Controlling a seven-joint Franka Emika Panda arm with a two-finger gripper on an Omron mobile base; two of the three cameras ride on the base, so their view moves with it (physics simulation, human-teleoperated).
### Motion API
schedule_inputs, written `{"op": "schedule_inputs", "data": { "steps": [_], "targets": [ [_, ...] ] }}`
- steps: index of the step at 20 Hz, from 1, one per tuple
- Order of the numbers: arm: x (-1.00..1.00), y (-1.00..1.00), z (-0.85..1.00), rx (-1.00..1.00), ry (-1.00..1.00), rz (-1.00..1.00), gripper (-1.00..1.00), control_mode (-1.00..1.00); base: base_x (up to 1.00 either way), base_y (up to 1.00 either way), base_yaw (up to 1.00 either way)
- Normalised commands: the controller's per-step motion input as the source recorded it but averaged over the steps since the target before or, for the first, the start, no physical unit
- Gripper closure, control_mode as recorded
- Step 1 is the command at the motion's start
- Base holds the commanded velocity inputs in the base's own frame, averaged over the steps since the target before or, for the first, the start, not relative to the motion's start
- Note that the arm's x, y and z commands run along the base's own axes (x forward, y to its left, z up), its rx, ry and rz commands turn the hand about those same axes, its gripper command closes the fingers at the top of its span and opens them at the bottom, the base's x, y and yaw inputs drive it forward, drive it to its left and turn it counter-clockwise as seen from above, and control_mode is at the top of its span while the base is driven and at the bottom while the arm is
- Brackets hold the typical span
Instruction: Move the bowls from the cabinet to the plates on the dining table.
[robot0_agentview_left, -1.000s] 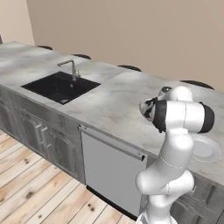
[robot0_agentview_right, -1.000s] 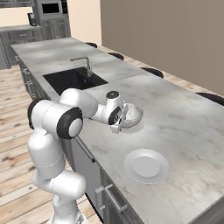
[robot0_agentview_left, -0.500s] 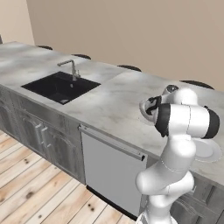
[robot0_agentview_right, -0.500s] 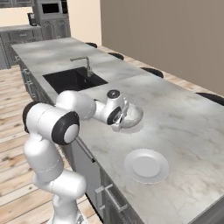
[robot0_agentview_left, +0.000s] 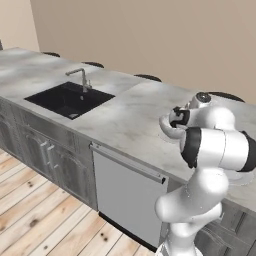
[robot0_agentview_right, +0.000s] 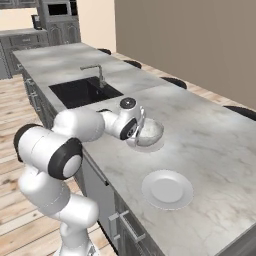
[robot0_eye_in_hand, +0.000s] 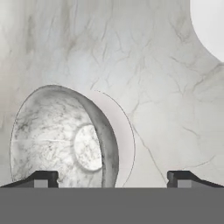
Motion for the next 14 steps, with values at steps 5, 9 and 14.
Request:
{"op": "schedule_inputs", "data": {
  "steps": [5, 9, 14],
  "targets": [
    [-0.26, 0.12, 0.56, 0.0, 0.0, 0.03, -1.0, -1.0, 0.0, 0.0, 0.0],
    [-0.43, 0.12, 0.58, -0.01, 0.0, 0.05, -1.0, -1.0, 0.0, 0.0, 0.0],
    [-0.45, 0.13, 0.61, -0.03, -0.01, 0.05, -1.0, -1.0, 0.0, 0.0, 0.0]
  ]
}}
